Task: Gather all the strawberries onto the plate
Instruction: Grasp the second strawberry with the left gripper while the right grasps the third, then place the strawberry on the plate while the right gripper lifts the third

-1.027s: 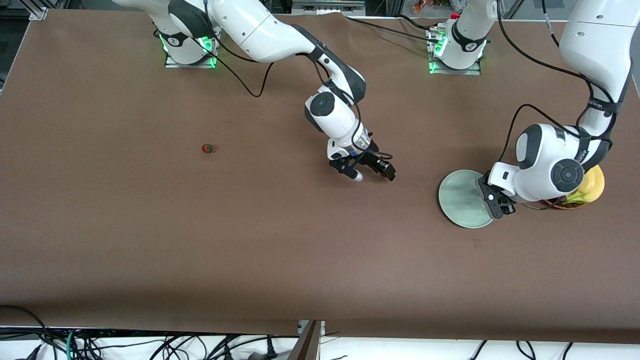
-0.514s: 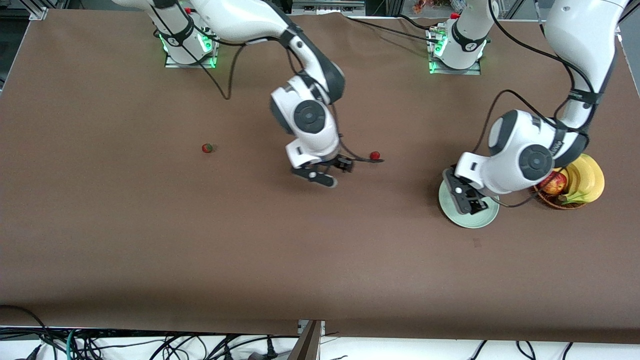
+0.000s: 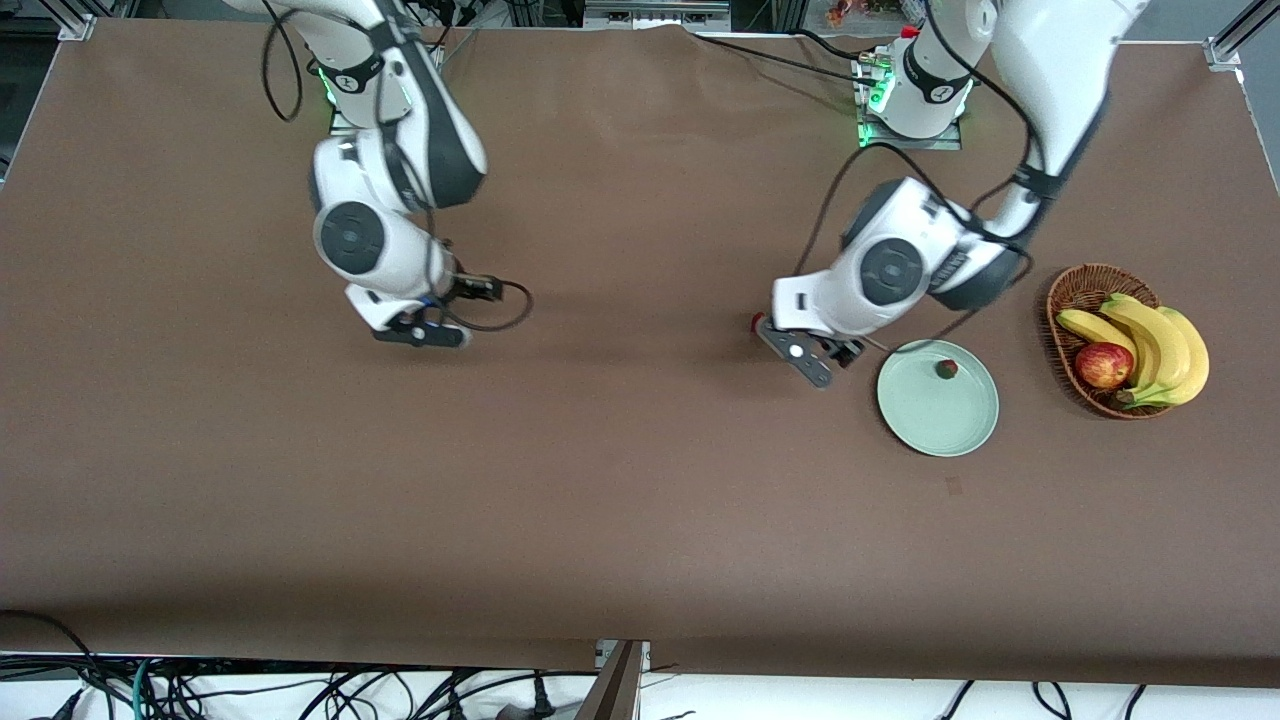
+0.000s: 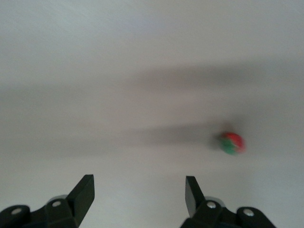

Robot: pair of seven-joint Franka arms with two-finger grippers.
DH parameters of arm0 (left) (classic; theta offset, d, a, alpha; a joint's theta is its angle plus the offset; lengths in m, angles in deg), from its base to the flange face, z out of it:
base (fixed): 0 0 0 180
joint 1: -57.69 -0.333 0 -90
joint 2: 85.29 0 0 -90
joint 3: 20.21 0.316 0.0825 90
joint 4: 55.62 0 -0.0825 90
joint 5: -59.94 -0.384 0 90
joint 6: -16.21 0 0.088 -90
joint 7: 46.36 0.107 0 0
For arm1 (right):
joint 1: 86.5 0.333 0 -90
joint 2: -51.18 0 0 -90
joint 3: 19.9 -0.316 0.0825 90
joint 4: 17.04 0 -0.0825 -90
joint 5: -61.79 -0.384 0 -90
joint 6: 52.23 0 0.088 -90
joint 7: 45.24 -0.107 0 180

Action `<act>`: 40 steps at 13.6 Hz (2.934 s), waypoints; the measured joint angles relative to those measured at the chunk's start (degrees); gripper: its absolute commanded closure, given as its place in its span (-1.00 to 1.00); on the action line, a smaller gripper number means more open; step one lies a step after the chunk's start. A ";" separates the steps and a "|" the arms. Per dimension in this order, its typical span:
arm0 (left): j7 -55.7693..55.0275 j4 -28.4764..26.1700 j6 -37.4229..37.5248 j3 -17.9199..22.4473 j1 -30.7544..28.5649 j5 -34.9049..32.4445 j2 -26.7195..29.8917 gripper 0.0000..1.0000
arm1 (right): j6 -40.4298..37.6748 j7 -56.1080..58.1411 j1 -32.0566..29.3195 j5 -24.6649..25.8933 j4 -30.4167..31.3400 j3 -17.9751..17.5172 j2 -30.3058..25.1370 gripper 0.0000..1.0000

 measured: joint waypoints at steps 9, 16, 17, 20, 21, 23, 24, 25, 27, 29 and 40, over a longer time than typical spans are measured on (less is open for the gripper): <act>-27.42 -5.41 -10.94 0.59 5.71 -14.58 -5.95 -1.00 | 23.66 9.80 0.04 1.48 14.91 5.24 4.39 -0.60; -28.85 -6.03 -12.55 0.54 5.73 -14.58 -6.30 1.00 | 27.00 9.81 0.16 -0.22 16.20 4.73 7.46 -0.48; -28.73 -6.01 -12.55 0.55 5.69 -14.61 -6.28 1.00 | 26.58 9.81 0.18 -0.88 16.21 4.62 7.44 -0.48; -24.52 -5.46 -10.14 0.56 4.59 -14.81 -5.21 1.00 | 25.04 9.81 0.23 -2.83 16.31 4.54 7.28 -0.33; -21.87 -5.07 -8.16 0.58 3.62 -14.81 -4.31 1.00 | 24.83 9.83 0.23 -3.37 16.48 4.43 7.26 -0.05; -13.98 -4.46 -4.89 0.56 0.44 -14.81 -1.93 1.00 | 24.78 9.83 0.25 -4.02 16.81 3.77 7.17 0.74; -9.31 -4.20 -3.52 0.51 -1.49 -14.78 -0.76 1.00 | 24.78 9.83 0.27 -4.14 16.92 3.52 7.07 0.92; -4.26 -3.76 -2.06 0.40 -3.58 -14.30 0.25 1.00 | 24.75 9.83 0.27 -4.15 16.98 3.44 6.90 0.93; 6.04 -2.08 1.21 0.21 -7.48 -13.04 1.25 1.00 | 24.70 9.83 0.28 -4.26 16.99 3.10 6.25 0.93; 14.75 -0.03 3.87 0.20 -11.05 -12.36 1.46 1.00 | 24.22 9.44 0.48 -4.95 16.11 2.24 5.26 0.92; 55.65 8.44 4.20 0.56 -28.15 -11.02 -5.07 1.00 | 21.97 -35.77 2.10 -12.66 -35.56 -20.53 28.66 0.81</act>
